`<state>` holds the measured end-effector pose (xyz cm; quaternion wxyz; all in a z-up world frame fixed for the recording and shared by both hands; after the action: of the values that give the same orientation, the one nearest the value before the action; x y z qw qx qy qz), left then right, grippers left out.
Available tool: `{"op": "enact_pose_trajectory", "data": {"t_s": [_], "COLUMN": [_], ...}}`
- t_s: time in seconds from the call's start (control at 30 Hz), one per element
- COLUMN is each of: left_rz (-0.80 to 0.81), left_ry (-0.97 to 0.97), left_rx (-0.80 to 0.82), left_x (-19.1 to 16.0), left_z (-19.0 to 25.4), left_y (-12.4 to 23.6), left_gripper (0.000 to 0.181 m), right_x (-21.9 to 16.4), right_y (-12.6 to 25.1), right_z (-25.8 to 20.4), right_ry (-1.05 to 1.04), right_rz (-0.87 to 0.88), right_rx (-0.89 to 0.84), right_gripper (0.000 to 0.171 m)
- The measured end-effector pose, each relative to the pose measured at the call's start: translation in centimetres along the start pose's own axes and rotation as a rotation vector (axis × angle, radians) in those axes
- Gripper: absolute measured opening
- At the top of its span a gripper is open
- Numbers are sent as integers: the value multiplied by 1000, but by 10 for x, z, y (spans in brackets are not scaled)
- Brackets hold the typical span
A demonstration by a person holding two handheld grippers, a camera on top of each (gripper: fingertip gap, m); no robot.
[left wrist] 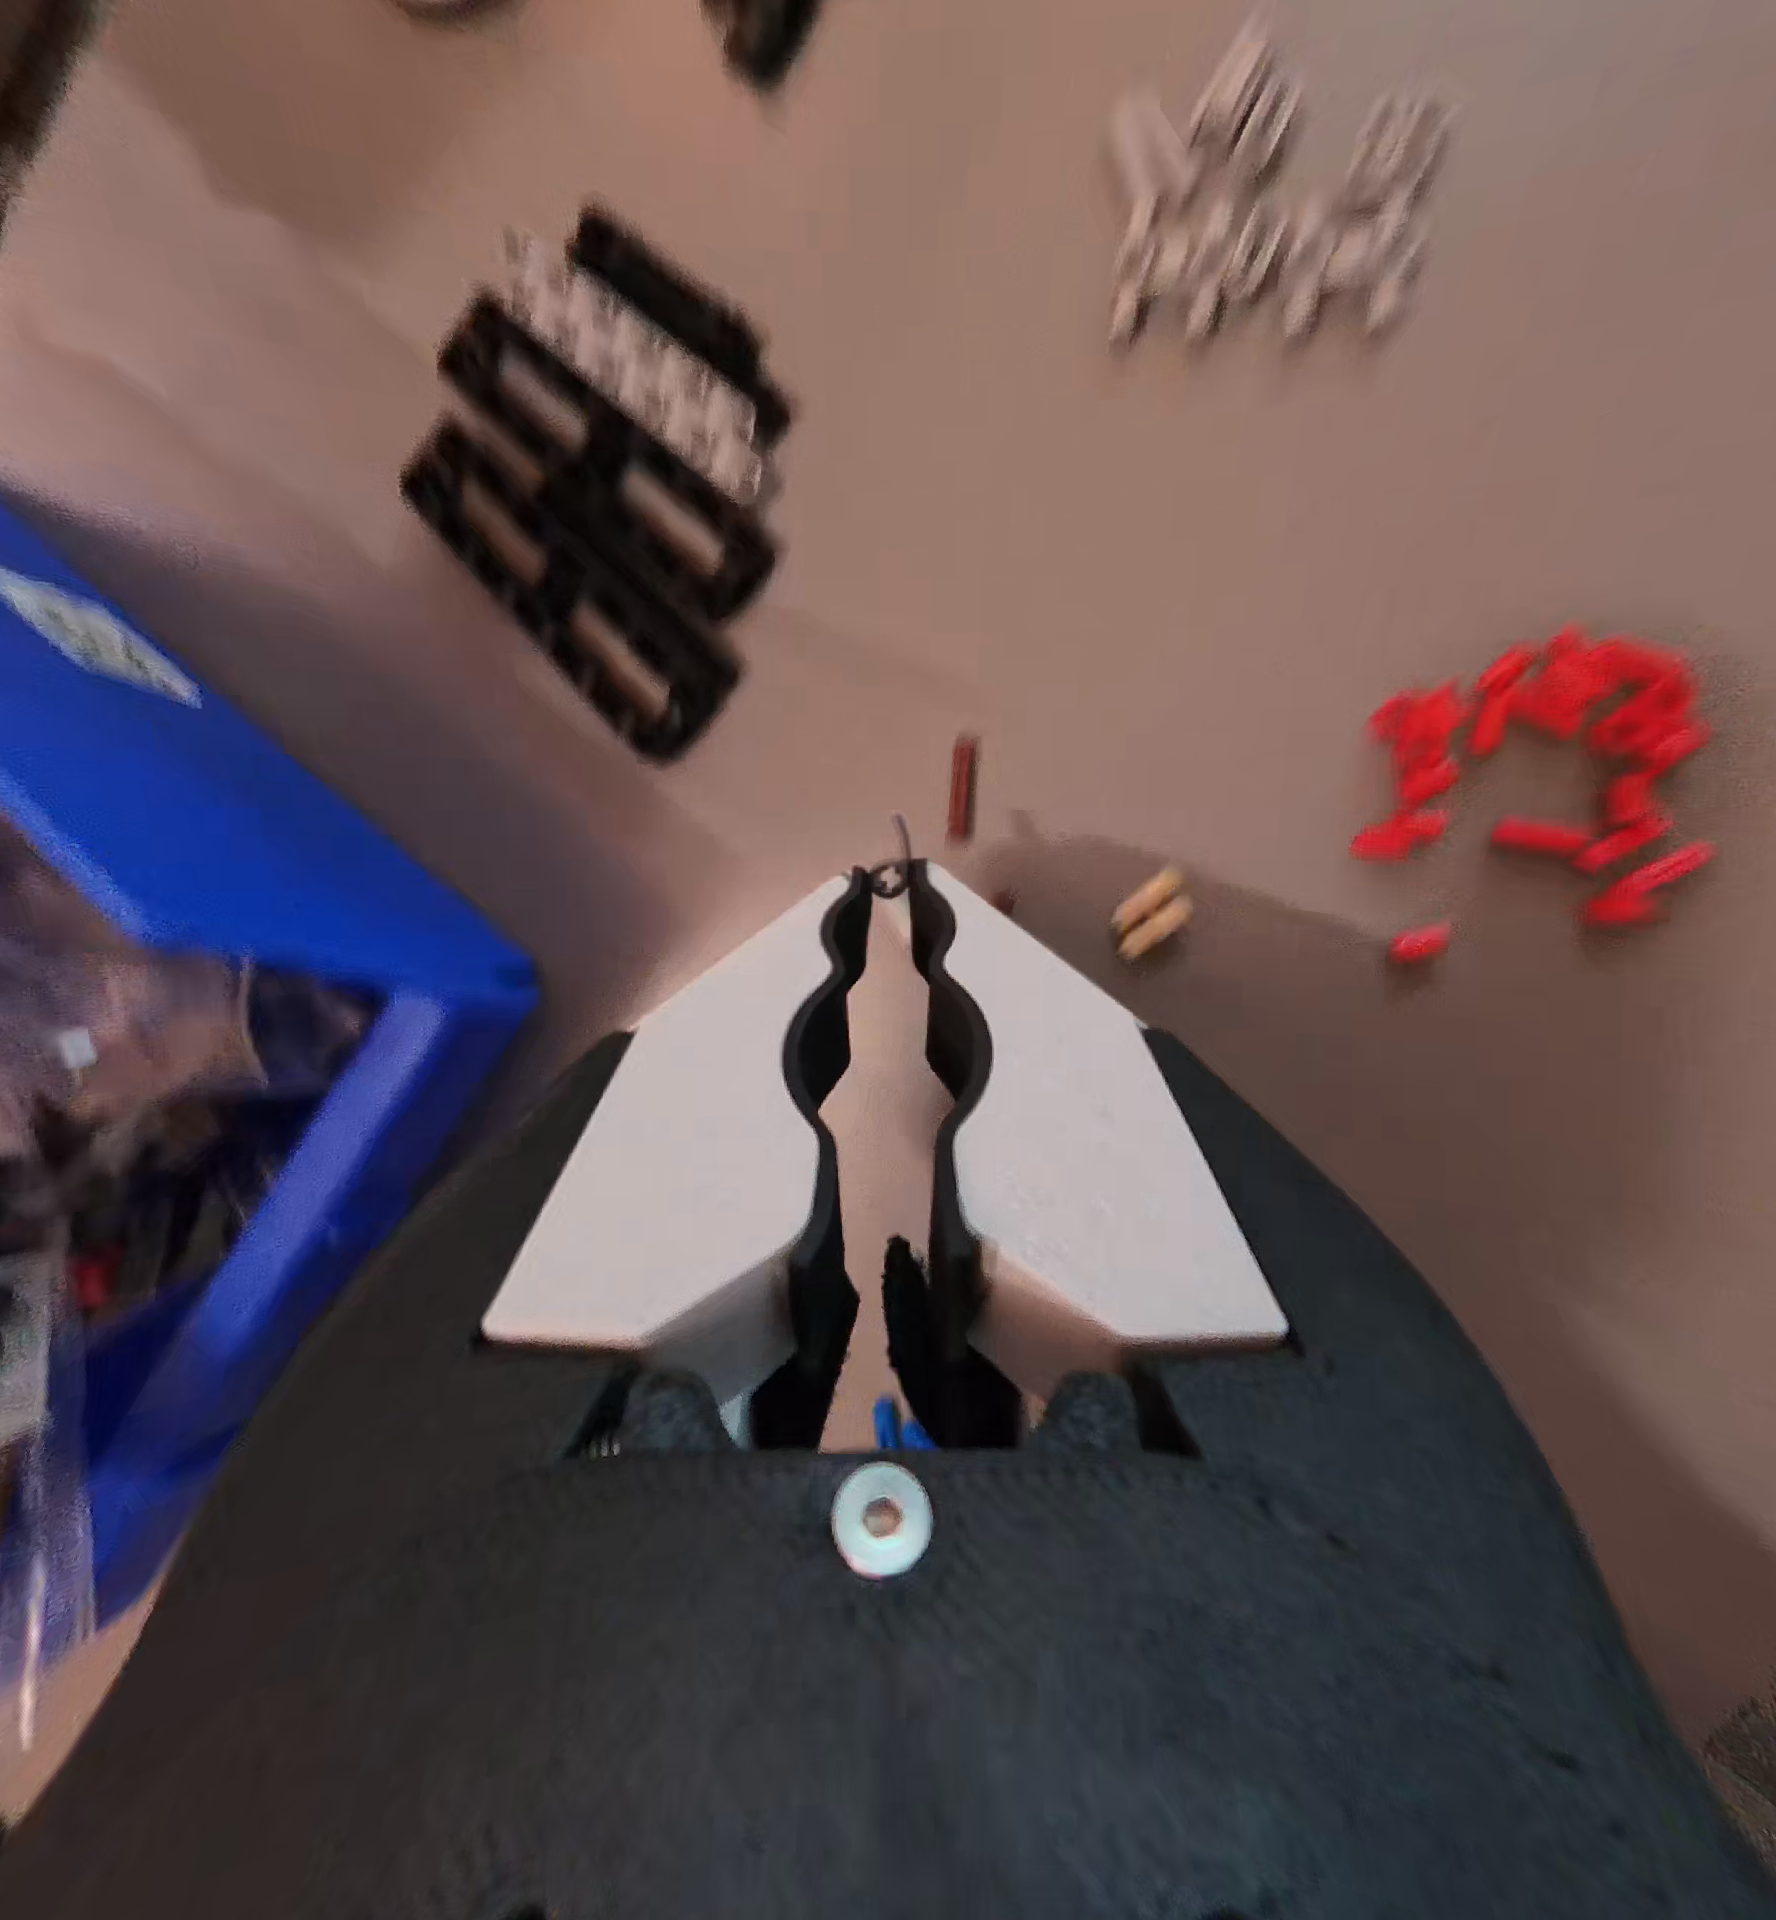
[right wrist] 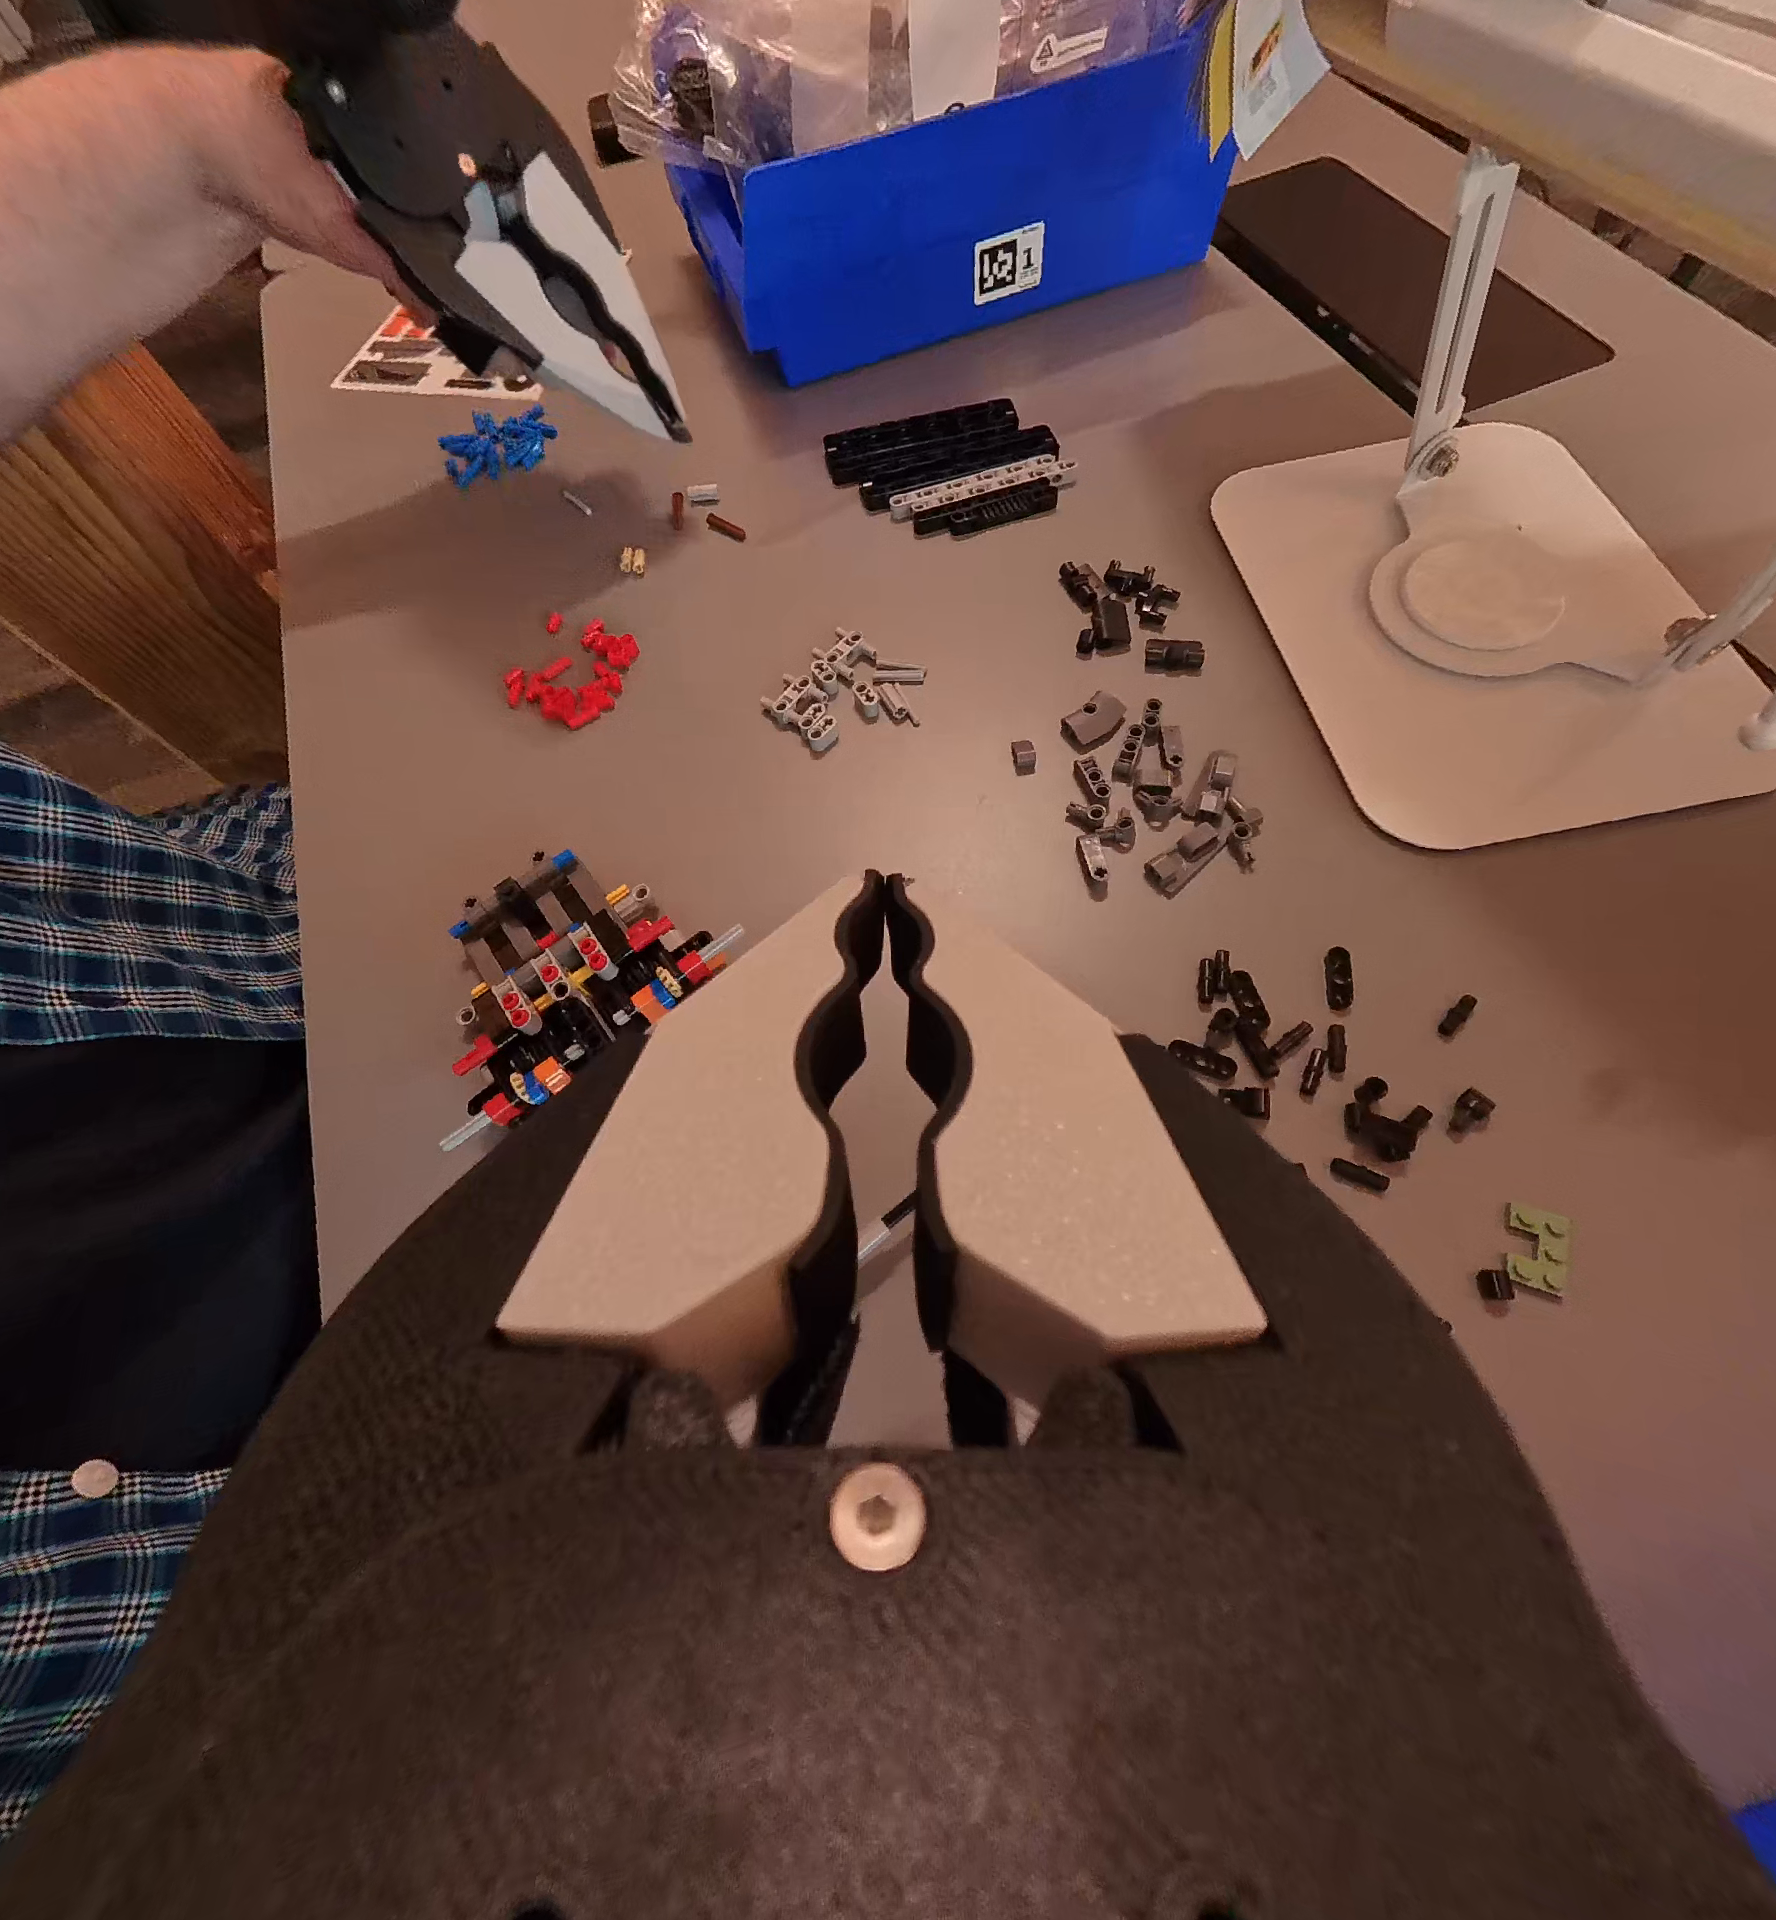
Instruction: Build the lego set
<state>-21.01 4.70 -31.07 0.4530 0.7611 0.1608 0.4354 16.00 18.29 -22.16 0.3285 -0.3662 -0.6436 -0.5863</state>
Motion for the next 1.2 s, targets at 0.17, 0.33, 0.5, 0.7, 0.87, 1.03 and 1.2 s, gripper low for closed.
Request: {"op": "enact_pose_trajectory", "data": {"t_s": [0.17, 0.33, 0.5, 0.7, 0.87, 1.03, 1.2], "left_rz": [85, 101, 53, 29, 49, 30, -65], "left_ry": [-157, -307, -392, -454, -459, -433, -275], "left_rx": [-92, -227, -323, -196, -131, -39, 33], "left_x": [86, 159, 186, 193, 187, 166, 99], "left_z": [27, 63, 90, 85, 80, 64, 23], "left_y": [-25, -77, -126, -140, -124, -94, -35], "left_gripper": [5, 5, 5, 19, 16, 14, 10], "right_x": [1, 0, -3, -8, -11, -13, -17], "right_y": [1, 5, 15, 19, 23, 25, 27], "right_z": [-1, -3, -2, 2, 5, 6, 7], "right_ry": [2, 1, -5, -15, -21, -24, -31], "right_rz": [12, 20, 37, 54, 68, 76, 82], "right_rx": [1, -2, -12, -10, -10, -13, -11], "right_gripper": [0, 0, 0, 0, 0, 0, 0]}}
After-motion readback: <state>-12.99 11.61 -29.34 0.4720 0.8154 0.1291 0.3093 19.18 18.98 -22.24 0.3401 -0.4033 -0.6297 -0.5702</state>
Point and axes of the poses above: each gripper's, where its closed fingertips meet, y back along the fingers, x out of its top, z = x × y across the jaws, the point moved 5 cm from there along y, back along the fingers
